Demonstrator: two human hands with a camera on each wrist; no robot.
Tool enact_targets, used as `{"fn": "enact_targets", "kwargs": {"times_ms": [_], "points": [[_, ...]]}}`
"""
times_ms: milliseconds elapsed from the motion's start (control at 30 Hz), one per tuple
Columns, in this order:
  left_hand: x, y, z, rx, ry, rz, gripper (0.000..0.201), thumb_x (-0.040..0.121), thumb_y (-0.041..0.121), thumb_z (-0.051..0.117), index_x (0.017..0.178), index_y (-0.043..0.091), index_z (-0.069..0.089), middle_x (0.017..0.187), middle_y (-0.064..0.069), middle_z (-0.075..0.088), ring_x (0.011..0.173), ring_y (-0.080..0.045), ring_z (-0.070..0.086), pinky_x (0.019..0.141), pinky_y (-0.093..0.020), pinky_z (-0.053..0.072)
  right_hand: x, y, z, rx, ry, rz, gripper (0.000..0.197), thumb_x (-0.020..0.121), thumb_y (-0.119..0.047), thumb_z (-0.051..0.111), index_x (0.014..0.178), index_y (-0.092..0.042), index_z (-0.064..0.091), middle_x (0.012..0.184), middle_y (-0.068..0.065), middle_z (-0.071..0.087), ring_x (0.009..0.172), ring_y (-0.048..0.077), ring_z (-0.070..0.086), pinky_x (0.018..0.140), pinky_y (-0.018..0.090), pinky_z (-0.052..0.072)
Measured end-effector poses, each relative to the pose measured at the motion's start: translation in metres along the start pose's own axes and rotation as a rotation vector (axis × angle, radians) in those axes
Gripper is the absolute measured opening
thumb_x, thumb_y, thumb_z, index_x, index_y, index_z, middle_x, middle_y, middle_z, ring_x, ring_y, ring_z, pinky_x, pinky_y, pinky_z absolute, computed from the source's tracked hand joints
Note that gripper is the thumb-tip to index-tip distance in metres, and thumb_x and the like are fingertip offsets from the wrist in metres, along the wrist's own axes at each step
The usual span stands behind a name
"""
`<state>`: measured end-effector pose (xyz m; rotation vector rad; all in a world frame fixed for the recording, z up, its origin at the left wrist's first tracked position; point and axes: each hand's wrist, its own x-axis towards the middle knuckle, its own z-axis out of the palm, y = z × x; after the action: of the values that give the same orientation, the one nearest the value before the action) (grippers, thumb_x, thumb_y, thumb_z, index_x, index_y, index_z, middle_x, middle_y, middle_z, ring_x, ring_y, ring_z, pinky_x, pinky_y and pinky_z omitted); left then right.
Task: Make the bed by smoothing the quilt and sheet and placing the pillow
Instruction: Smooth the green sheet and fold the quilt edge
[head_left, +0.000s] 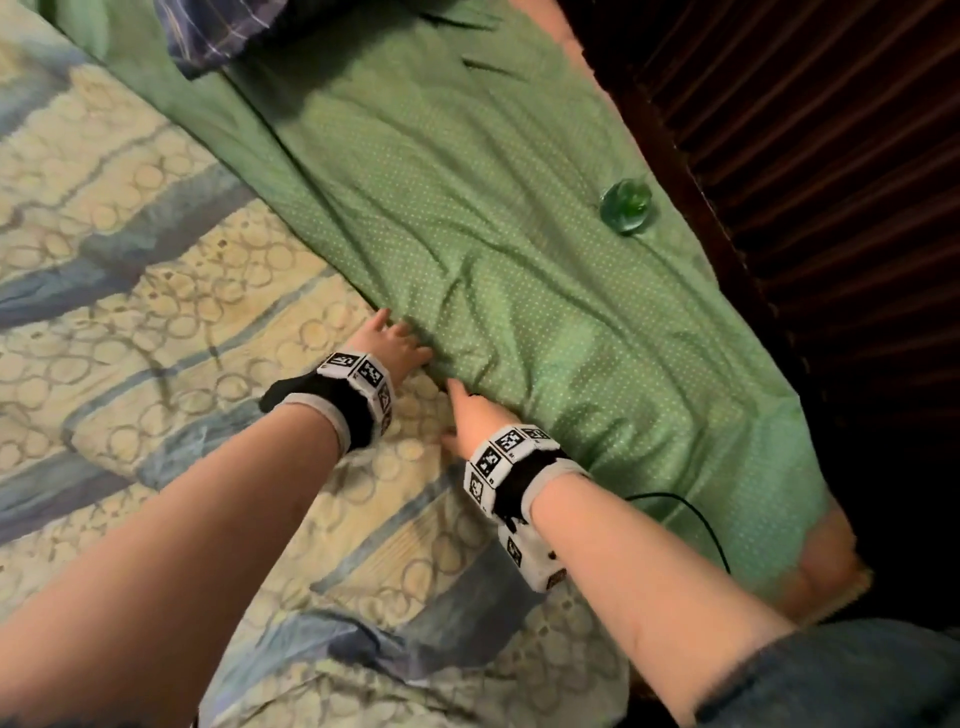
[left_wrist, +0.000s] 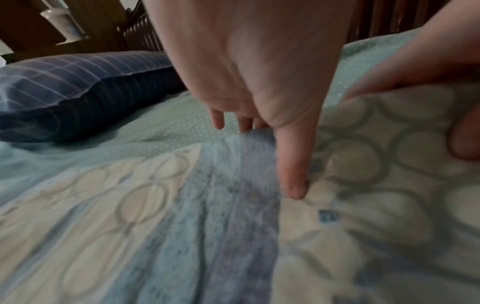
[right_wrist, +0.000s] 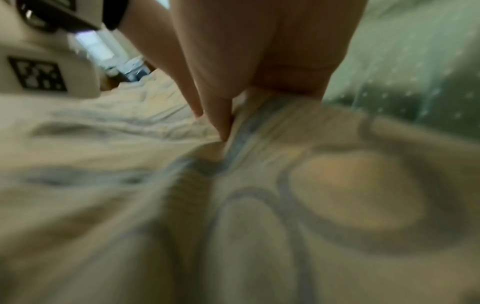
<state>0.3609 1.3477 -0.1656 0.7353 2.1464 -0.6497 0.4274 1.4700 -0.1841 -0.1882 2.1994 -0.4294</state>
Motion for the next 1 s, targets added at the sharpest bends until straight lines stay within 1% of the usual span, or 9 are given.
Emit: {"fn": "enact_targets", "kwargs": {"times_ms": [100, 200, 267, 333, 500, 633, 767, 867, 1000], "points": [[-0.004, -0.01, -0.003, -0.026, 0.02, -0.06, 0.054, 0.092, 0.026, 0.05, 0.143, 0.024, 0.033, 0.146, 0.002, 0.044, 0.14, -0.018, 0.033, 0.12, -0.043, 0.01, -0.009, -0.005, -0.008, 0.002, 0.101, -0.067, 0.034, 0.089, -0.023, 0.058, 0.119, -0.015, 0.043, 0.113, 0.015, 0.064, 0.105, 0.035, 0.063, 0.078, 0.038, 0.049], [-0.02, -0.03, 0.002, -0.141, 0.102, -0.245, 0.032, 0.089, 0.03, 0.053, 0.121, 0.026, 0.058, 0.131, 0.004, 0.059, 0.131, -0.017, 0.045, 0.114, -0.041, 0.022, -0.024, -0.01, -0.02, -0.027, 0.21, -0.16, 0.03, 0.089, -0.021, 0.055, 0.116, -0.016, 0.046, 0.11, 0.013, 0.066, 0.101, 0.035, 0.064, 0.074, 0.036, 0.048], [-0.036, -0.039, -0.003, -0.262, 0.216, -0.337, 0.02, 0.088, 0.026, 0.055, 0.106, 0.021, 0.063, 0.12, 0.0, 0.063, 0.123, -0.023, 0.049, 0.101, -0.039, 0.037, -0.038, -0.01, -0.032, -0.063, 0.275, -0.194, 0.03, 0.091, -0.024, 0.053, 0.12, -0.017, 0.045, 0.111, 0.012, 0.066, 0.101, 0.034, 0.065, 0.072, 0.036, 0.047], [-0.047, -0.047, -0.025, -0.368, 0.339, -0.369, 0.019, 0.088, 0.016, 0.054, 0.106, 0.015, 0.061, 0.116, -0.009, 0.061, 0.118, -0.03, 0.05, 0.086, -0.04, 0.047, -0.053, -0.005, -0.055, -0.088, 0.329, -0.218, 0.035, 0.093, -0.029, 0.049, 0.126, -0.019, 0.041, 0.112, 0.012, 0.066, 0.101, 0.035, 0.064, 0.076, 0.036, 0.048], [-0.046, -0.062, -0.111, -0.472, 0.792, -0.35, 0.022, 0.084, 0.005, 0.054, 0.105, 0.006, 0.063, 0.111, -0.019, 0.058, 0.109, -0.037, 0.05, 0.087, -0.045, 0.042, -0.071, 0.026, -0.131, -0.195, 0.435, -0.19, 0.05, 0.095, -0.036, 0.045, 0.141, -0.024, 0.031, 0.119, 0.015, 0.064, 0.11, 0.036, 0.061, 0.088, 0.039, 0.047], [-0.011, -0.013, -0.111, -0.596, 0.688, -0.273, 0.03, 0.089, 0.015, 0.054, 0.118, 0.009, 0.058, 0.131, -0.016, 0.045, 0.126, -0.032, 0.039, 0.101, -0.04, 0.038, -0.072, 0.059, -0.111, -0.231, 0.329, -0.005, 0.043, 0.094, -0.035, 0.044, 0.134, -0.022, 0.039, 0.118, 0.014, 0.064, 0.11, 0.033, 0.061, 0.086, 0.038, 0.047], [0.018, 0.048, -0.061, -0.812, 0.533, -0.266, 0.046, 0.091, 0.024, 0.052, 0.136, 0.018, 0.046, 0.159, -0.018, 0.004, 0.148, -0.033, 0.007, 0.119, -0.042, 0.019, -0.05, 0.076, -0.072, -0.142, 0.159, 0.173, 0.031, 0.094, -0.029, 0.044, 0.122, -0.017, 0.05, 0.122, 0.013, 0.063, 0.117, 0.029, 0.058, 0.094, 0.036, 0.043], [0.011, 0.065, -0.041, -0.877, 0.494, -0.389, 0.067, 0.089, 0.042, 0.053, 0.148, 0.036, 0.021, 0.161, -0.005, -0.006, 0.149, -0.03, 0.002, 0.118, -0.052, 0.012, -0.037, 0.079, -0.071, -0.024, 0.204, 0.243, 0.028, 0.096, -0.022, 0.04, 0.121, -0.011, 0.049, 0.125, 0.016, 0.06, 0.119, 0.031, 0.056, 0.094, 0.037, 0.042], [-0.013, 0.054, -0.02, -0.972, 0.426, -0.481, 0.077, 0.088, 0.05, 0.052, 0.149, 0.038, 0.008, 0.161, -0.003, -0.009, 0.148, -0.033, 0.0, 0.118, -0.054, 0.007, -0.041, 0.086, -0.072, 0.177, 0.33, 0.221, 0.035, 0.097, -0.038, 0.041, 0.118, -0.012, 0.05, 0.117, 0.02, 0.062, 0.109, 0.034, 0.058, 0.086, 0.036, 0.044]]}}
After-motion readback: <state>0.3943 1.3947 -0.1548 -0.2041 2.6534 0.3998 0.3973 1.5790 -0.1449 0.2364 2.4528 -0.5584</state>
